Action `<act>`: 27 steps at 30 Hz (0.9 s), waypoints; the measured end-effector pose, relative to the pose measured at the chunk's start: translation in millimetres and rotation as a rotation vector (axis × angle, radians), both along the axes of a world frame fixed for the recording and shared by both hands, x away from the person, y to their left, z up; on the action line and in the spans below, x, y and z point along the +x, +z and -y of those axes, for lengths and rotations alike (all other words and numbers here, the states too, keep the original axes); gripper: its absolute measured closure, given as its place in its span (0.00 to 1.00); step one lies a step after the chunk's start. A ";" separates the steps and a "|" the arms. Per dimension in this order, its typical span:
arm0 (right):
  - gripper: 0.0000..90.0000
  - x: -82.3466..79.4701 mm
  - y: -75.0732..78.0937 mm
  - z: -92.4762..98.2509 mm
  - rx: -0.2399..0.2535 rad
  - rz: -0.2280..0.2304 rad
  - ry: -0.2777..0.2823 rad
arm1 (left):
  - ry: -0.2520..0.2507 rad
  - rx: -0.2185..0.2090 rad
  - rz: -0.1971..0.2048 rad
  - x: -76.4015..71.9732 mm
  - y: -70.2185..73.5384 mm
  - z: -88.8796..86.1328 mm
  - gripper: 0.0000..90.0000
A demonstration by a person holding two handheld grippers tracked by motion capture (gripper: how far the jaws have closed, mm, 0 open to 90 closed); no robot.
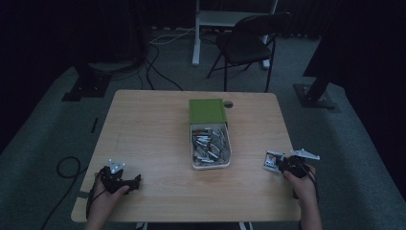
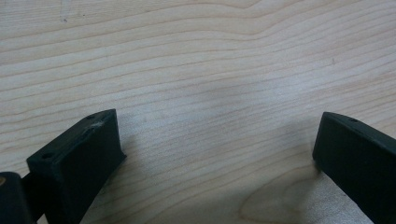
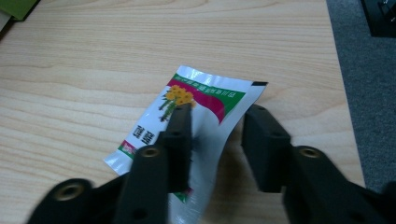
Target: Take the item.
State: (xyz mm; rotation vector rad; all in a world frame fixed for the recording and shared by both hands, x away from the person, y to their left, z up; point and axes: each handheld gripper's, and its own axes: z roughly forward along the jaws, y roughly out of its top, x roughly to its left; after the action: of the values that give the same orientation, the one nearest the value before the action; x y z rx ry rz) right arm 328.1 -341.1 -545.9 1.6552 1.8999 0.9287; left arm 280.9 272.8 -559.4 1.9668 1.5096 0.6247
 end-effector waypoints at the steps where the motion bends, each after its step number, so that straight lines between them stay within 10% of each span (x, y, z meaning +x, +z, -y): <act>1: 0.64 -0.8 0.3 0.5 -0.012 -0.004 0.011 | 0.001 0.000 0.000 0.0 0.0 0.1 0.02; 27: 0.20 -10.9 14.4 -54.4 0.016 0.049 0.296 | -0.146 -0.017 -0.006 -0.1 1.0 18.6 0.02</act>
State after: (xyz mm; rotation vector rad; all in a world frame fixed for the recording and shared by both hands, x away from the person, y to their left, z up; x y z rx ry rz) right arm 317.2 -286.7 -531.5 1.3675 2.1456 1.0891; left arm 280.8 254.2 -558.4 2.0452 1.3557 0.5427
